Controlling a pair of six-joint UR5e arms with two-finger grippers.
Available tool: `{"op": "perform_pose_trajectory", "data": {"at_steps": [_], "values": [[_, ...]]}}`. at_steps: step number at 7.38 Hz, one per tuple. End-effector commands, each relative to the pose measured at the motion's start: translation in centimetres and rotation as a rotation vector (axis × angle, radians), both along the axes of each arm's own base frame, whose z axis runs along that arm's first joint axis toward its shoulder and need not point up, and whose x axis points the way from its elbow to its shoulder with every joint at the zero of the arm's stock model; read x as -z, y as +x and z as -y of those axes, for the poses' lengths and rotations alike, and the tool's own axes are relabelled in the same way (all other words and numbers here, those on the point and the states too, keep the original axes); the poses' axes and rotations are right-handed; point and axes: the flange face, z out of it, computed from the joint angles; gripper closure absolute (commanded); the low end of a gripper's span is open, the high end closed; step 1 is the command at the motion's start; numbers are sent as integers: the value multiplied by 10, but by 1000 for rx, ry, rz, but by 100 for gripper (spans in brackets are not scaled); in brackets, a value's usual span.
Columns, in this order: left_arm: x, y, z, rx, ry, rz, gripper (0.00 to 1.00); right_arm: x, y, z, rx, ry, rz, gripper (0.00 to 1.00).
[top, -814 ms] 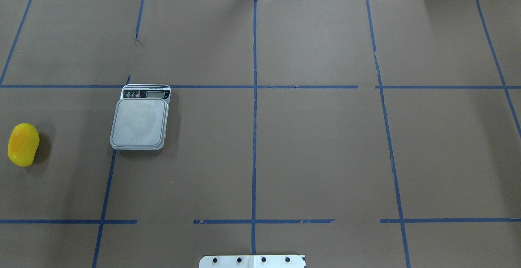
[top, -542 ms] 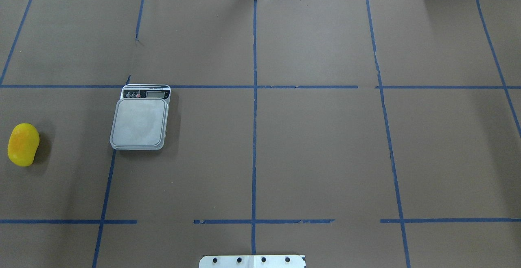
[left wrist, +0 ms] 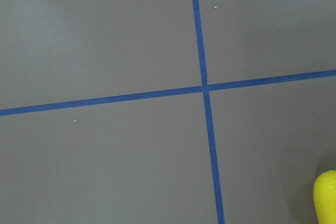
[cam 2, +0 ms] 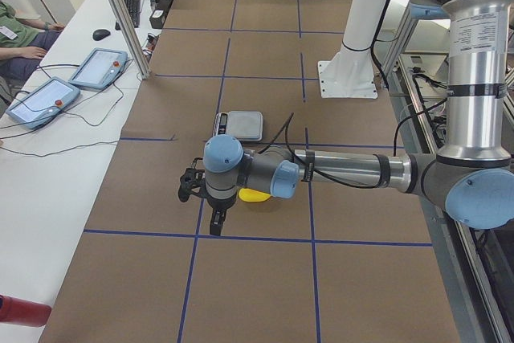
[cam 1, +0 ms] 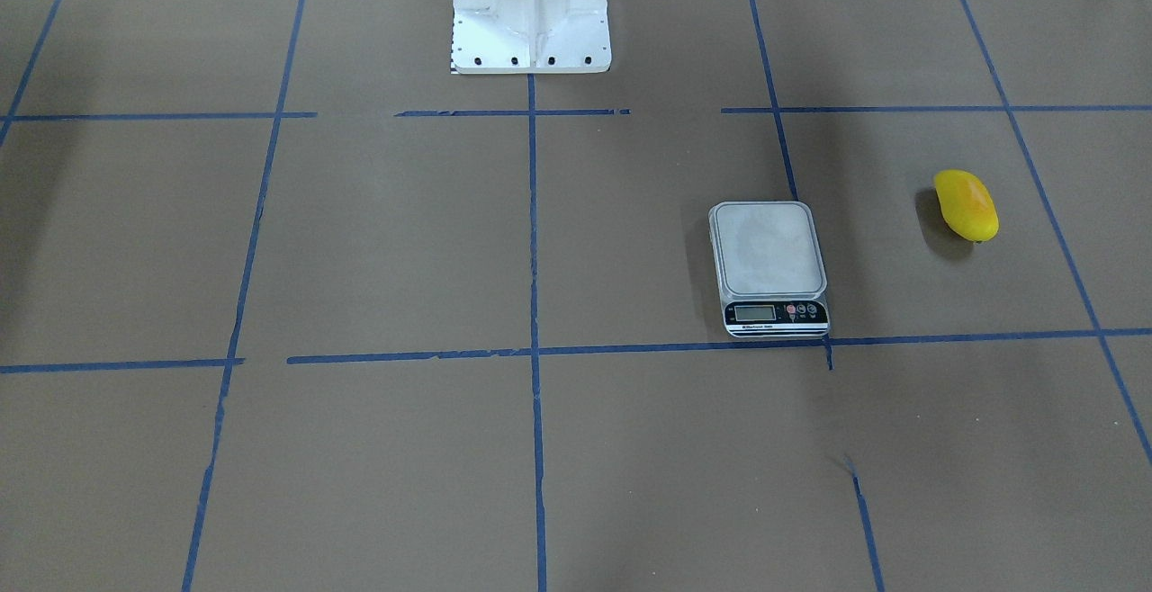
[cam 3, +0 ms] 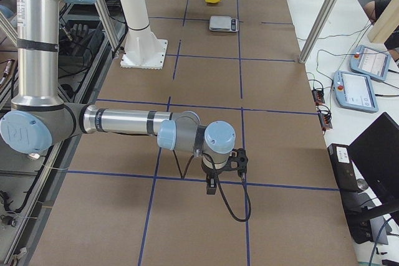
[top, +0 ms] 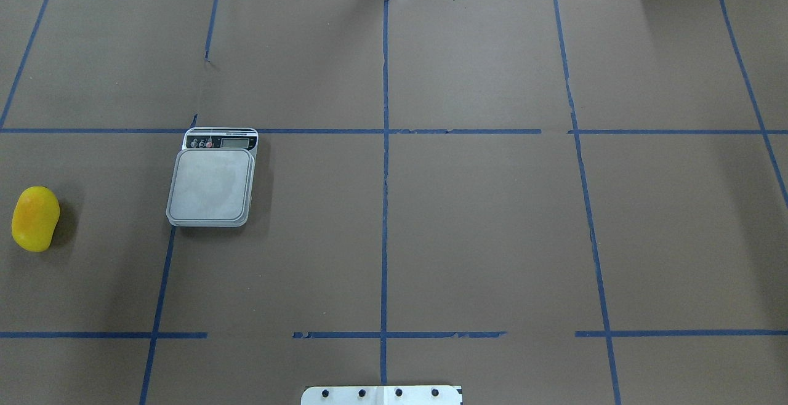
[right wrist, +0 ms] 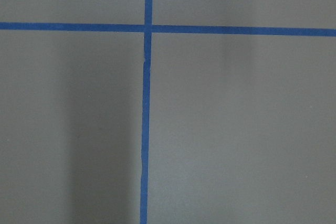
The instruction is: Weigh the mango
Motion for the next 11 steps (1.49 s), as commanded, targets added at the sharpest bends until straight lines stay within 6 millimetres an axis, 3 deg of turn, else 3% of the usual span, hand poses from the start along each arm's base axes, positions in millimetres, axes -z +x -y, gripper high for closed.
{"op": "perform_pose_trajectory", "data": {"at_steps": [1,2,3,7,9,11], "values": [[6,66,-13,43,-44,-62,0,0,0,0,-1,-1,0,0],[-4,90,-33,51,-55,-91,0,0,0,0,0,0,0,0],[-2,114,-43,75,-63,-125,0,0,0,0,0,2,0,0],[1,189,-58,76,-138,-104,0,0,0,0,0,0,0,0],[-11,213,-65,50,-158,-74,0,0,0,0,0,0,0,0],[-25,223,-69,29,-177,-59,0,0,0,0,0,0,0,0]]}}
